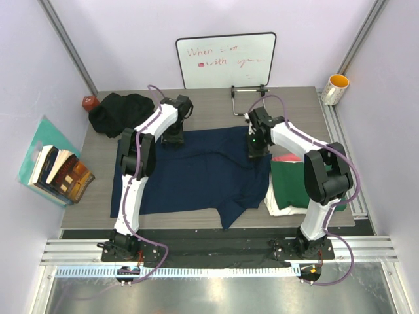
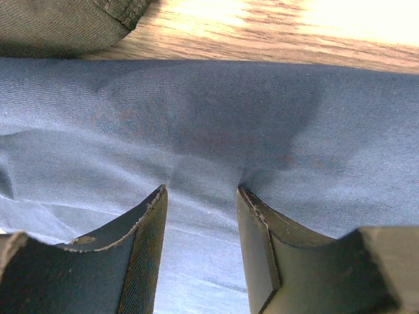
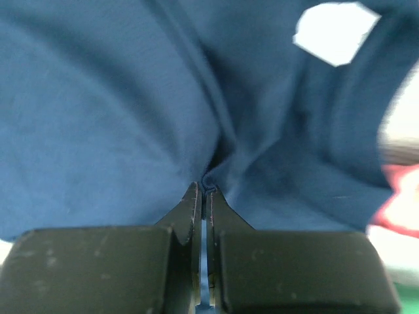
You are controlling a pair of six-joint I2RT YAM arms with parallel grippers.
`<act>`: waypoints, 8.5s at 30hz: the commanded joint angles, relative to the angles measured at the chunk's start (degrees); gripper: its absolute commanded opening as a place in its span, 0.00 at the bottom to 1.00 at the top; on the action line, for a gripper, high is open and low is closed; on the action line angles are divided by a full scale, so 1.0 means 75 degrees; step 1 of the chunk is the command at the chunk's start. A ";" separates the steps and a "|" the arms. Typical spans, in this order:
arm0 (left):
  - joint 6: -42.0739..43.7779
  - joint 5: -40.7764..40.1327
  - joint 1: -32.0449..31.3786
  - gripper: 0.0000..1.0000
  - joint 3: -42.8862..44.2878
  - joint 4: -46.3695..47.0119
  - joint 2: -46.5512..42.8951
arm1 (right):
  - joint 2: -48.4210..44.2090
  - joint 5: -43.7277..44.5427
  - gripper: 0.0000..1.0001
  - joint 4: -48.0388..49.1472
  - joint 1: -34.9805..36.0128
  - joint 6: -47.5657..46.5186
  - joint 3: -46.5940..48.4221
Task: Fold and stack the t-shirts
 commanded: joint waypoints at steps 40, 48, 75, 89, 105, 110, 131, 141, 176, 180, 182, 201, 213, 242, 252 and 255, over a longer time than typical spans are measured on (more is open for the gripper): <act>-0.0041 0.0516 -0.0145 0.31 -0.0071 0.0002 0.0341 | -0.0404 0.1501 0.46 -0.1171 0.1136 0.0028 0.0526; -0.0030 0.0434 -0.0145 0.00 -0.0212 -0.0010 0.0282 | 0.1115 0.1551 0.45 -0.0468 0.0995 0.0133 0.2796; -0.0041 0.0457 -0.0145 0.00 -0.0517 0.0131 0.0188 | 0.2386 -0.0288 0.40 0.0048 0.0714 -0.0089 0.3365; -0.0100 0.0563 -0.0145 0.00 0.0069 0.0014 0.0411 | 0.0675 -0.0699 0.38 -0.0397 0.1440 -0.0160 0.1491; -0.0018 0.0563 -0.0145 0.00 -0.0586 0.0224 0.0071 | 0.0413 0.0567 0.59 0.0082 0.1511 -0.0616 0.1617; 0.0087 0.0469 -0.0145 0.00 -0.0832 0.0271 -0.0058 | 0.1130 0.0333 0.62 0.0411 0.1312 -0.0711 0.2051; 0.0216 0.0563 -0.0145 0.00 -0.0774 0.0283 0.0095 | 0.2384 -0.0007 0.38 0.1114 0.0995 -0.0804 0.2707; 0.0205 0.0610 -0.0145 0.00 -0.0623 0.0236 0.0200 | 0.2045 -0.0206 0.01 0.1162 0.0995 -0.0711 0.2485; 0.0088 0.0668 -0.0145 0.00 -0.0575 0.0295 0.0059 | 0.0757 -0.0758 0.46 -0.0116 0.2542 0.0485 0.1207; 0.0099 0.0668 -0.0145 0.00 -0.0633 0.0306 0.0024 | 0.0370 -0.0489 0.46 -0.0127 0.2530 0.0414 0.1464; 0.0087 0.0680 -0.0145 0.00 -0.0680 0.0318 -0.0011 | 0.0229 -0.0301 0.45 -0.0151 0.2437 0.0414 0.1744; 0.0158 0.0645 -0.0145 0.00 -0.0927 0.0330 -0.0210 | 0.1833 0.0367 0.01 0.0364 0.0737 0.0261 0.2509; 0.0169 0.0551 -0.0145 0.00 -0.1079 0.0341 -0.0233 | 0.1576 0.1705 0.01 -0.0444 0.0655 0.0930 0.1209; 0.0369 0.0258 -0.0133 0.00 -0.0188 -0.0397 -0.0105 | 0.1224 -0.0465 0.12 -0.0982 0.1768 0.0449 0.1430; 0.0193 0.0258 -0.0098 0.11 0.0433 -0.0584 -0.0080 | 0.1458 -0.0407 0.12 -0.1451 0.1768 0.0414 0.1324; 0.0135 0.0141 0.0077 0.25 0.0142 -0.0363 -0.0605 | 0.1156 0.0096 0.14 -0.1277 0.1698 0.0496 0.1430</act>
